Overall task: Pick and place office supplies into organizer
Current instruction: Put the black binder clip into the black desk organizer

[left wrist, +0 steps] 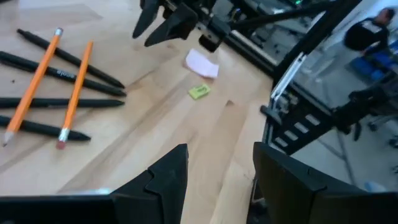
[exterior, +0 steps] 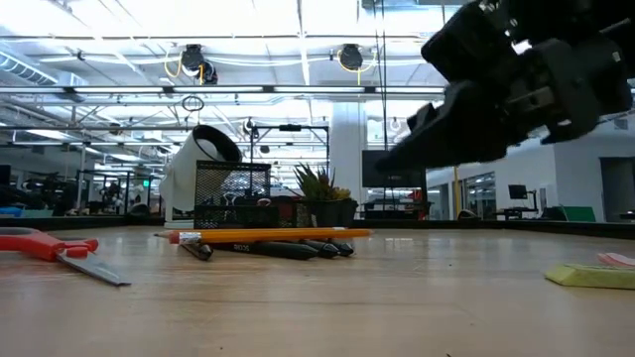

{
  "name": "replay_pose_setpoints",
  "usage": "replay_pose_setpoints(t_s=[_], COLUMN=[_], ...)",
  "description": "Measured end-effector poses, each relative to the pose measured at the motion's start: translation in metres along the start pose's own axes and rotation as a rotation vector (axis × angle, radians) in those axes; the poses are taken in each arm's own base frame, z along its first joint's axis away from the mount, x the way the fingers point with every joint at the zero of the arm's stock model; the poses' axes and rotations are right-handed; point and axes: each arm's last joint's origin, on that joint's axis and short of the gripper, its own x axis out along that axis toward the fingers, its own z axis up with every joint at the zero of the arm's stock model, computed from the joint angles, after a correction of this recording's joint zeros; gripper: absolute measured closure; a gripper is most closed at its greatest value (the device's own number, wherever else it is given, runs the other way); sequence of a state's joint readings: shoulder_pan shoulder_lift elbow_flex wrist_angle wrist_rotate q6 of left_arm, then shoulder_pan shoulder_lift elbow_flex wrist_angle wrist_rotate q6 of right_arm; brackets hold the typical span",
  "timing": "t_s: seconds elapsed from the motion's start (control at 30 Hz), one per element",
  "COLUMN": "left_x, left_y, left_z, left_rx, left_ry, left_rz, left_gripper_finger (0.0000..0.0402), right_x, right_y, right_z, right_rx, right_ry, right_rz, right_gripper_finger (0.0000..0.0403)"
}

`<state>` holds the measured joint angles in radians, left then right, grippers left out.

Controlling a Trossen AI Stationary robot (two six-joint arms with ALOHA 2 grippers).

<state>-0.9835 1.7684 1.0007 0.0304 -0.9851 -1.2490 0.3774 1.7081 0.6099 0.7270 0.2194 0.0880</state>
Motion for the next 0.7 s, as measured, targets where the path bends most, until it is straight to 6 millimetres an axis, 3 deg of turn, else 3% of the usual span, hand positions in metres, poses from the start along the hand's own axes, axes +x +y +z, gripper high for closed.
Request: replay_pose_setpoints(t_s=[0.37,0.7], left_x=[0.019,-0.001], left_y=[-0.019,-0.023], left_z=[-0.033,-0.038], left_rx=[0.034,-0.008], left_ry=[0.146,0.206], left_rz=[0.284,0.426], left_gripper_finger=[0.0216,0.0216], right_x=[-0.015,-0.016], right_y=[0.014,0.014], right_z=[-0.017,-0.017], right_rx=[0.004,0.038], right_ry=[-0.039,-0.056], right_rz=[0.123,0.127], right_gripper_finger=[0.0332,0.0332])
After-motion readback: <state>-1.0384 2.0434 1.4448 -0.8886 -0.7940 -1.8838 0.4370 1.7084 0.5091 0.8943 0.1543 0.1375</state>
